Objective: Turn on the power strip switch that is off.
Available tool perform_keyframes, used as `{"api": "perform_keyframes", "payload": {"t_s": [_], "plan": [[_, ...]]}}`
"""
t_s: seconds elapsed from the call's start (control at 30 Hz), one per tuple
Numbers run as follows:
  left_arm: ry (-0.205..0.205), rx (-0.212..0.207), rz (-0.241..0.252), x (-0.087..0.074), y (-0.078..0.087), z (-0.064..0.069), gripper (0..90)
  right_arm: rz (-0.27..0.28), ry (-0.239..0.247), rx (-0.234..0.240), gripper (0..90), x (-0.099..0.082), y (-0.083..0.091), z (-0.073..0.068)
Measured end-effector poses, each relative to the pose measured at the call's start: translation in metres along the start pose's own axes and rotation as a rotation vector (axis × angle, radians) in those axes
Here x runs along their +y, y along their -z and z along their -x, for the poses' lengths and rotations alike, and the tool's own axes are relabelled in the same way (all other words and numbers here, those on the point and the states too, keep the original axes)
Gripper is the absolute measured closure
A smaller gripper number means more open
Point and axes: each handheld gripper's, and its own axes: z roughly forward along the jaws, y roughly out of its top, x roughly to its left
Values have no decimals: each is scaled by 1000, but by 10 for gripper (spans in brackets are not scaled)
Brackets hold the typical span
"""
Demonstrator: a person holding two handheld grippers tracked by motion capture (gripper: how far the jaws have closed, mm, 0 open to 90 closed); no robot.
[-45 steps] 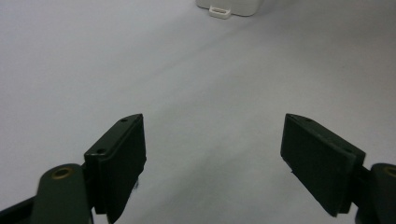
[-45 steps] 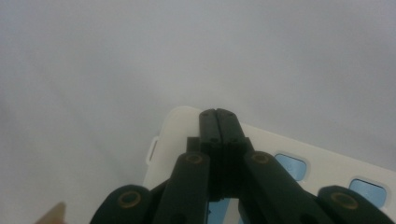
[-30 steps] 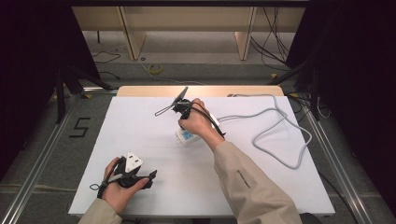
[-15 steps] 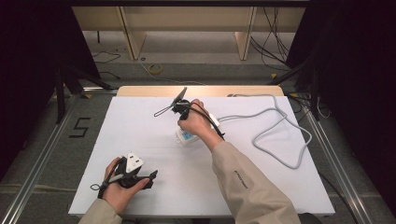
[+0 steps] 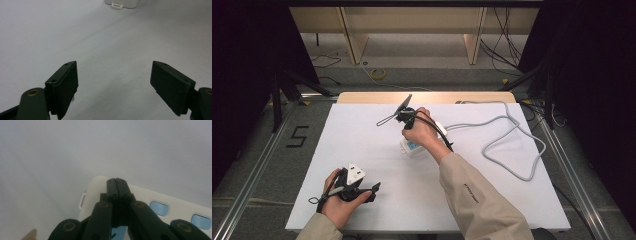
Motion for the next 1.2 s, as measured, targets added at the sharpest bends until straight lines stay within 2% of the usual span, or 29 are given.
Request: {"api": "perform_keyframes", "payload": {"t_s": [0.33,0.73,1.2], "plan": [[4,1,0,0,0,0,219,38,0,5,900,-4,3,1],[4,2,2,0,0,0,219,37,-8,17,888,-6,6,3],[4,3,2,0,0,0,219,59,11,34,869,-13,14,1]]}}
